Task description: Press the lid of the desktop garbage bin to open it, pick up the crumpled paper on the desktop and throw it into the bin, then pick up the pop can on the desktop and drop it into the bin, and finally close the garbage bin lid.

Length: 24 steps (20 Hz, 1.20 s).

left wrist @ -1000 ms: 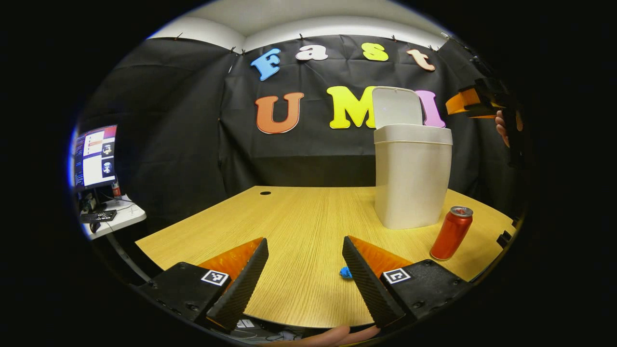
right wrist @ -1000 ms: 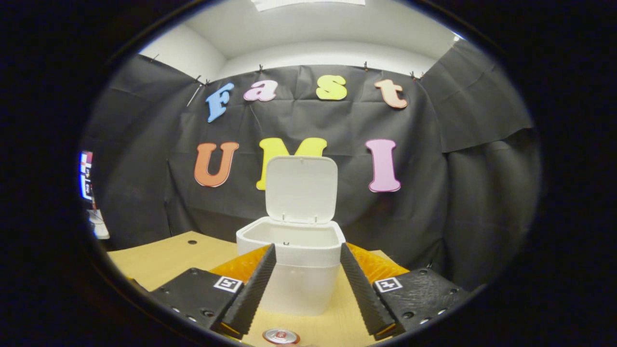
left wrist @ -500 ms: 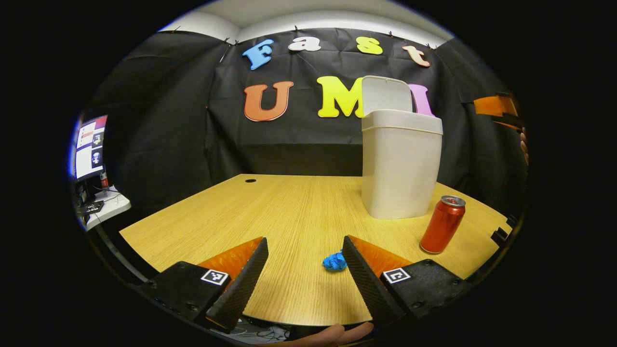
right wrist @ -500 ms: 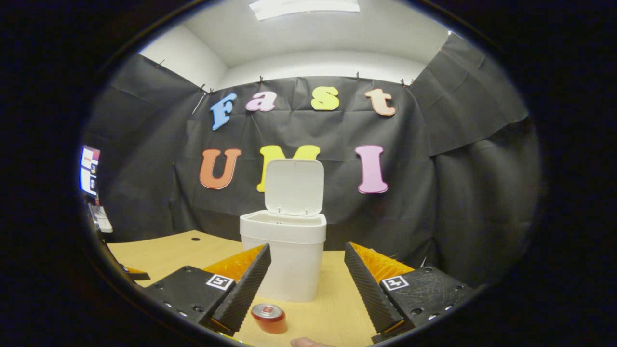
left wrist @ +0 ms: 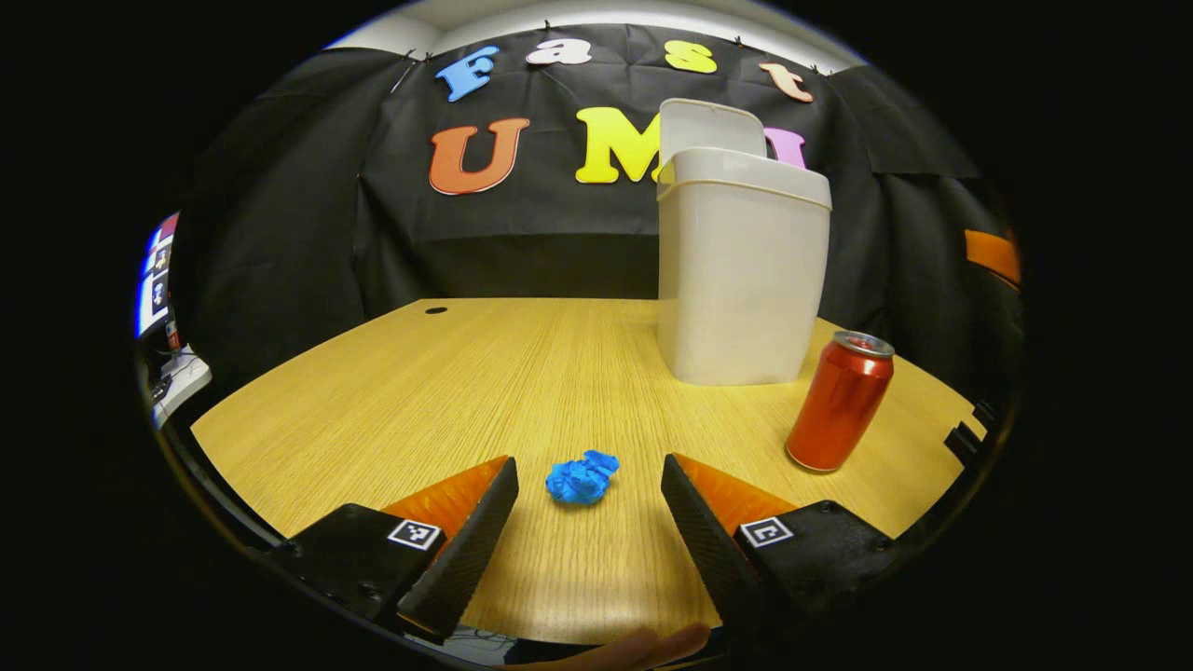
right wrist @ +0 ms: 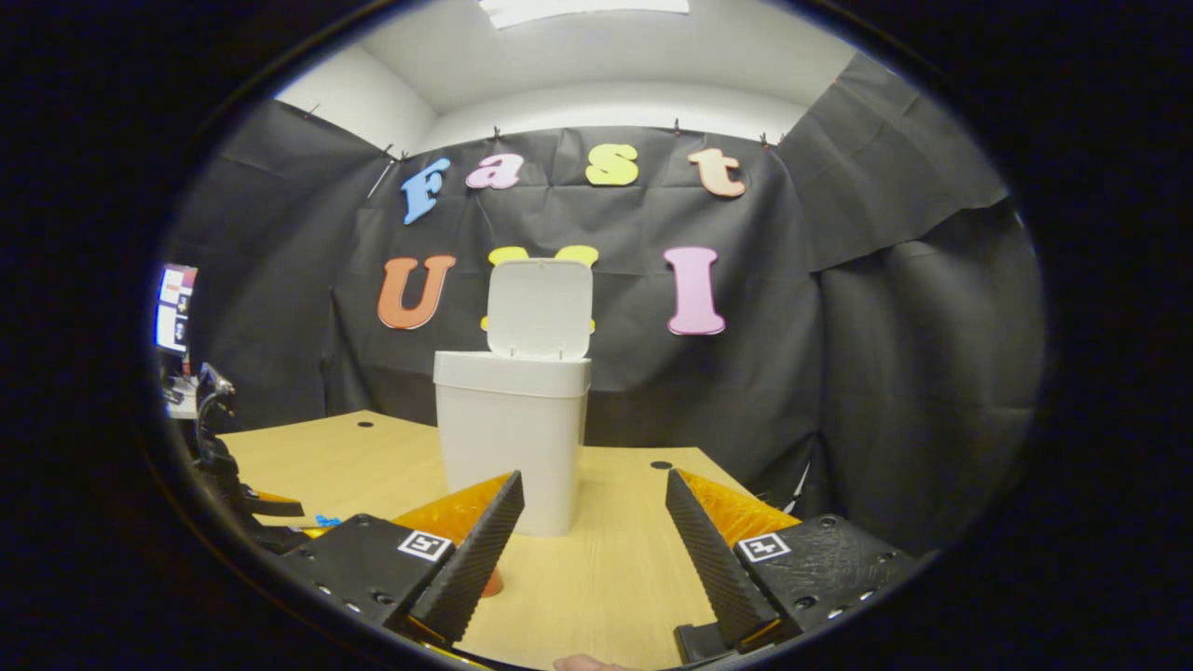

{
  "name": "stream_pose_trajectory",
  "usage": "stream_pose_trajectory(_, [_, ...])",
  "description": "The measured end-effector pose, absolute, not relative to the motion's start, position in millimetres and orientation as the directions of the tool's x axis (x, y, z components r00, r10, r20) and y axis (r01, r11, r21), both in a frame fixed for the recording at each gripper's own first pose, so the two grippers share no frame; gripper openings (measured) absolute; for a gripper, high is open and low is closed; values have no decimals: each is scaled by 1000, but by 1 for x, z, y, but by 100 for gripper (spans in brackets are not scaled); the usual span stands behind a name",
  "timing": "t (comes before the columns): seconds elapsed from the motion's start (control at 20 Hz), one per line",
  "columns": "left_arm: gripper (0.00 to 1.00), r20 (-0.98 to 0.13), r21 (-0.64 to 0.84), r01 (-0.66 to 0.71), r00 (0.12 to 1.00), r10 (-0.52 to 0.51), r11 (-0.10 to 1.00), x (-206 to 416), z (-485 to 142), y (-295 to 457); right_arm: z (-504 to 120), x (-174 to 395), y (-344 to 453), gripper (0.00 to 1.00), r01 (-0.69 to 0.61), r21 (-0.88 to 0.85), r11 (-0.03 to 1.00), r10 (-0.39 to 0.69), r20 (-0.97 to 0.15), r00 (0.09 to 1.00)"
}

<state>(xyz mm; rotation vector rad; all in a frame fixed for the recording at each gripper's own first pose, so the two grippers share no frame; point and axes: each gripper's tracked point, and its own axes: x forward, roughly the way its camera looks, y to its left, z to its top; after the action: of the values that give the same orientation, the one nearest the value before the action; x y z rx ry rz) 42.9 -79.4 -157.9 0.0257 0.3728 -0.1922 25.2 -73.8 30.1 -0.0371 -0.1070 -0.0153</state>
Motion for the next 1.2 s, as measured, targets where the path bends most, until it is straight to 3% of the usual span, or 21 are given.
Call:
stream_pose_trajectory(0.3, [95,-447,0,165,882,-148,986,60,-184,-73,-6,27,-56,96,-20,-63,998,23,41,999])
stream_pose_trajectory(0.65, [80,-450,63,168,885,-122,984,65,-182,-74,-48,34,-31,98,-71,-96,993,66,-55,996])
stream_pose_trajectory(1.2, [68,-432,74,157,895,-110,985,58,-185,-76,-78,36,-12,96,-109,-97,989,98,-116,988])
